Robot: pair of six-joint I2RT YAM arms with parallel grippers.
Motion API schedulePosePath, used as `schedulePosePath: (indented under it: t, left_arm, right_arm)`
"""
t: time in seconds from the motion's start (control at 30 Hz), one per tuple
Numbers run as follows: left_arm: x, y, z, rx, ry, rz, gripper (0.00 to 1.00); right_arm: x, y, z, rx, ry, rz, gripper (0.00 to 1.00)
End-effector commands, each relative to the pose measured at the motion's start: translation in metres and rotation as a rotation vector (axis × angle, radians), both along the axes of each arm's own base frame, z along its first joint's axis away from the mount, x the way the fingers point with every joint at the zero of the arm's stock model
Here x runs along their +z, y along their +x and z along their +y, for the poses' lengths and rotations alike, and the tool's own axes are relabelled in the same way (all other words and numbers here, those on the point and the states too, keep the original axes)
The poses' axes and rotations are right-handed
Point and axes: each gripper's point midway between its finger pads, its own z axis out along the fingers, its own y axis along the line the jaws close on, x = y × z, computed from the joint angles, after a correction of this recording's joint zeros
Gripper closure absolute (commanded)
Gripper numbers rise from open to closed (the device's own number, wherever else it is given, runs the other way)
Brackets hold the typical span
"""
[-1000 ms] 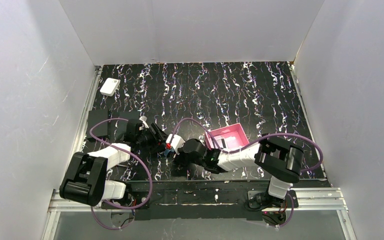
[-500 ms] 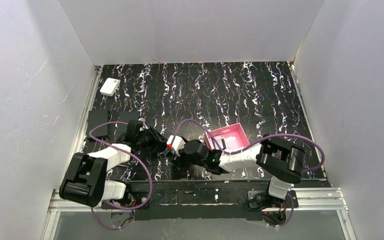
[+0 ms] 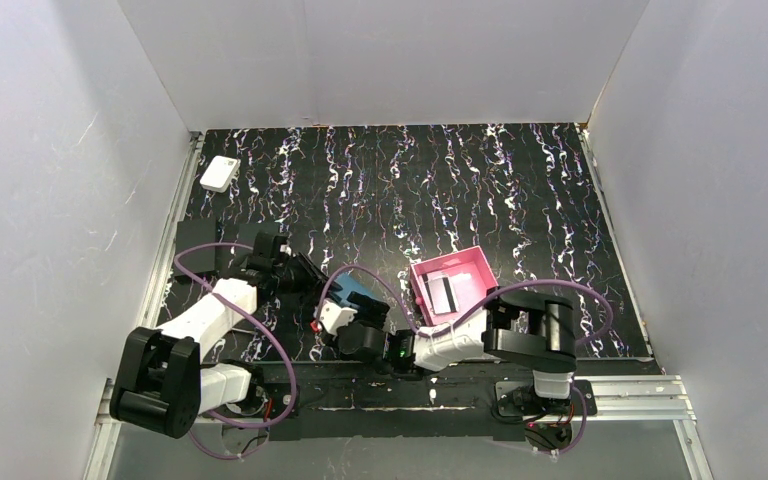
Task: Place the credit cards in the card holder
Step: Close the card holder at the center of the board.
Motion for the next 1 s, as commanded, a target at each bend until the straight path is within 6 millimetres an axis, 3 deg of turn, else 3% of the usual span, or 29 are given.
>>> schedulePosePath:
  t: [0.0,0.13,0.2,0.33,0.43,0.57,0.7,0.83,0.97]
  left_arm:
    - [0.019,-0.006,-0.010,-0.014,-0.074,0.043,0.96]
    - [0.025,-0.009,-0.005,-0.015,-0.036,0.058,0.99]
    - [0.029,-0.011,-0.005,-0.019,-0.035,0.056,0.95]
    - [0.046,-0.015,0.004,-0.062,0.026,-0.001,0.73]
    - [0.069,-0.015,0.021,-0.101,0.136,-0.108,0.41]
    - [0.104,-0.019,0.047,-0.130,0.290,-0.241,0.16]
    - [0.130,-0.026,0.069,-0.136,0.399,-0.339,0.03]
    - [0.130,-0.033,0.079,-0.122,0.440,-0.361,0.02]
    - [0.105,-0.039,0.074,-0.131,0.414,-0.289,0.12]
  right_arm:
    - [0.000,0.024,-0.030,-0.177,-0.086,-0.128,0.23]
    - [0.010,0.022,-0.022,-0.158,-0.039,-0.115,0.52]
    - [0.015,0.020,-0.015,-0.139,-0.014,-0.096,0.61]
    - [0.014,0.004,0.005,-0.046,0.016,0.033,0.86]
    - [0.006,-0.014,0.022,0.031,0.095,0.289,0.99]
    - [0.009,-0.033,0.037,0.140,0.236,0.612,0.99]
    - [0.017,-0.050,0.050,0.238,0.382,0.962,0.99]
    - [0.010,-0.061,0.058,0.241,0.451,1.248,0.99]
    - [0.006,-0.056,0.060,0.186,0.564,1.449,0.99]
